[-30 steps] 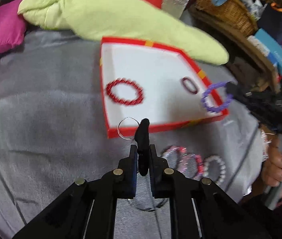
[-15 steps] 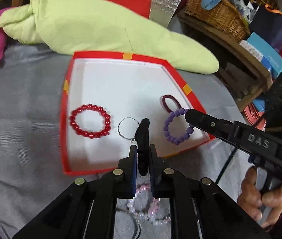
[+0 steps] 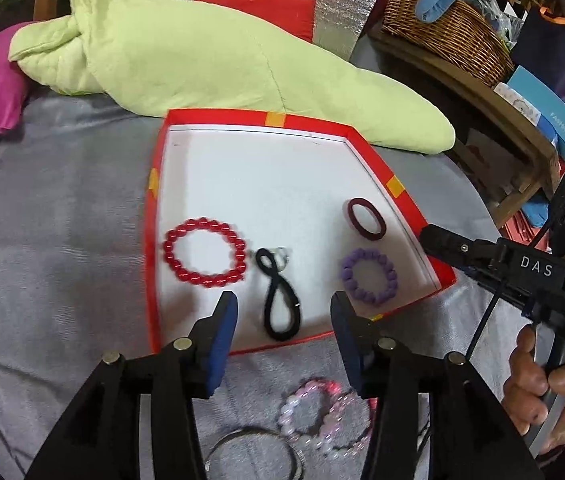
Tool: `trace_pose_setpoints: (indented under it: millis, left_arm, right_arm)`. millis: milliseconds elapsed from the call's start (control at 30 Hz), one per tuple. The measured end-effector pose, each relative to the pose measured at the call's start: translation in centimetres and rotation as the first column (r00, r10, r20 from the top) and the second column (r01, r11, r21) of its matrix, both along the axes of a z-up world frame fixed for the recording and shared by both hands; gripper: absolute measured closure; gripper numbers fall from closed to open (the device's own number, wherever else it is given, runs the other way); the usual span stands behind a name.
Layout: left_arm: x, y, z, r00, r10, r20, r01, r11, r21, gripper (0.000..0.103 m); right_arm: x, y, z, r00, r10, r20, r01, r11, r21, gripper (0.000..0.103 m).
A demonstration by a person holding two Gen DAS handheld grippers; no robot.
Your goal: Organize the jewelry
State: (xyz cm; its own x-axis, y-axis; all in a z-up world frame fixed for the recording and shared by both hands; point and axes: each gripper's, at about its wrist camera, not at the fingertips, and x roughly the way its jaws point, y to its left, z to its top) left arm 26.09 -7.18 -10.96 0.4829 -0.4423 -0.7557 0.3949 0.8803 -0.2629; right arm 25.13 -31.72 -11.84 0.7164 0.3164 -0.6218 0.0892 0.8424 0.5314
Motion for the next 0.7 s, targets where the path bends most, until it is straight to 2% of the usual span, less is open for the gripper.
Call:
trace_pose_setpoints:
  millis: [300, 700]
  left_arm:
    - [-1.4, 3.6, 0.7, 0.998, 0.066, 0.025, -0.066, 0.998, 0.021, 0.048]
    - [-2.6, 5.9, -0.2, 0.994, 0.106, 0.018, -0.108, 0.99, 0.092, 0.045]
  right_arm:
    - [-0.9, 0.0, 0.3, 1.0, 0.012, -0.014, -0.012, 1.0, -0.004, 0.089]
    - [-2.9, -0.8, 0.3, 1.0, 0.0, -0.031, -0.002, 0.996, -0.084, 0.084]
